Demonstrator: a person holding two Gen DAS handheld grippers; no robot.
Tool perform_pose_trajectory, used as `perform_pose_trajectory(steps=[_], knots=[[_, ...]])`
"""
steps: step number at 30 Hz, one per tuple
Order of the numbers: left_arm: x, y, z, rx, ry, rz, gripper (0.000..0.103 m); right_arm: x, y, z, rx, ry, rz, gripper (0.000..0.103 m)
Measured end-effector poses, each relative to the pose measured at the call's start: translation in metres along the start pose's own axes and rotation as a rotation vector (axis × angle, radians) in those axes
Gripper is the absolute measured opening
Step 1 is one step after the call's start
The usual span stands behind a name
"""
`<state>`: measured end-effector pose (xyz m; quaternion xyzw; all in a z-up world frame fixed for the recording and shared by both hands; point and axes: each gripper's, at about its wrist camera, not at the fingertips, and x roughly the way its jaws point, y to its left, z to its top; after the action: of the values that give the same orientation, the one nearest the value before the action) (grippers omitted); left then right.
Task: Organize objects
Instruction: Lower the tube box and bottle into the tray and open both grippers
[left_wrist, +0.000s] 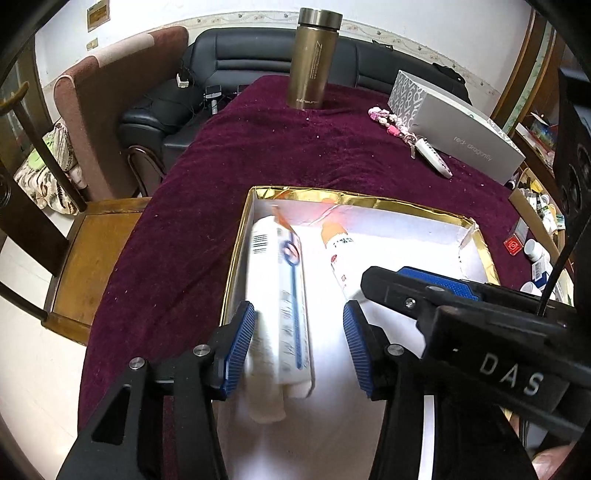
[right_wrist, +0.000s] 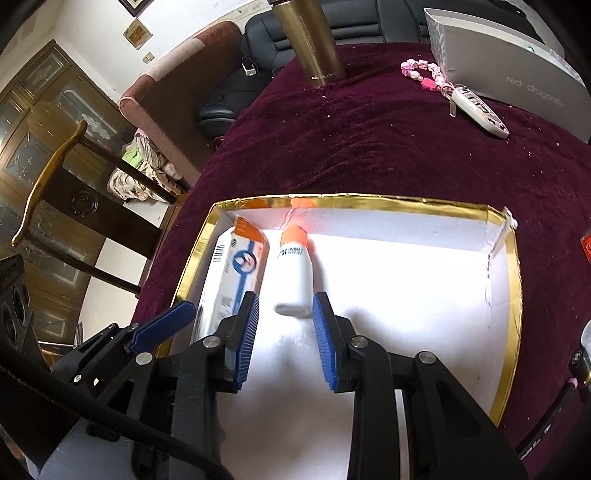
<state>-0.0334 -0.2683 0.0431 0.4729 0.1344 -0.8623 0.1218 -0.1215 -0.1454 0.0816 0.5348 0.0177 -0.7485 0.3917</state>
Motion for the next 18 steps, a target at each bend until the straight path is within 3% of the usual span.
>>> perform_pose_trajectory(steps=[6,10,18], knots=[[-0.018,-0.003,-0.013,0.006,-0.035,-0.012,0.044,-0.017,-0.002,-0.008,0.017,-0.022,0.042,0.028],[-0.031,-0.01,-0.023,0.022,-0.068,-0.016,0.044,-0.029,-0.003,-0.018,0.024,-0.042,0.076,0.037],[-0.054,-0.031,-0.058,0.059,-0.169,0.035,0.044,-0.043,-0.019,-0.047,0.047,-0.054,0.127,0.037]])
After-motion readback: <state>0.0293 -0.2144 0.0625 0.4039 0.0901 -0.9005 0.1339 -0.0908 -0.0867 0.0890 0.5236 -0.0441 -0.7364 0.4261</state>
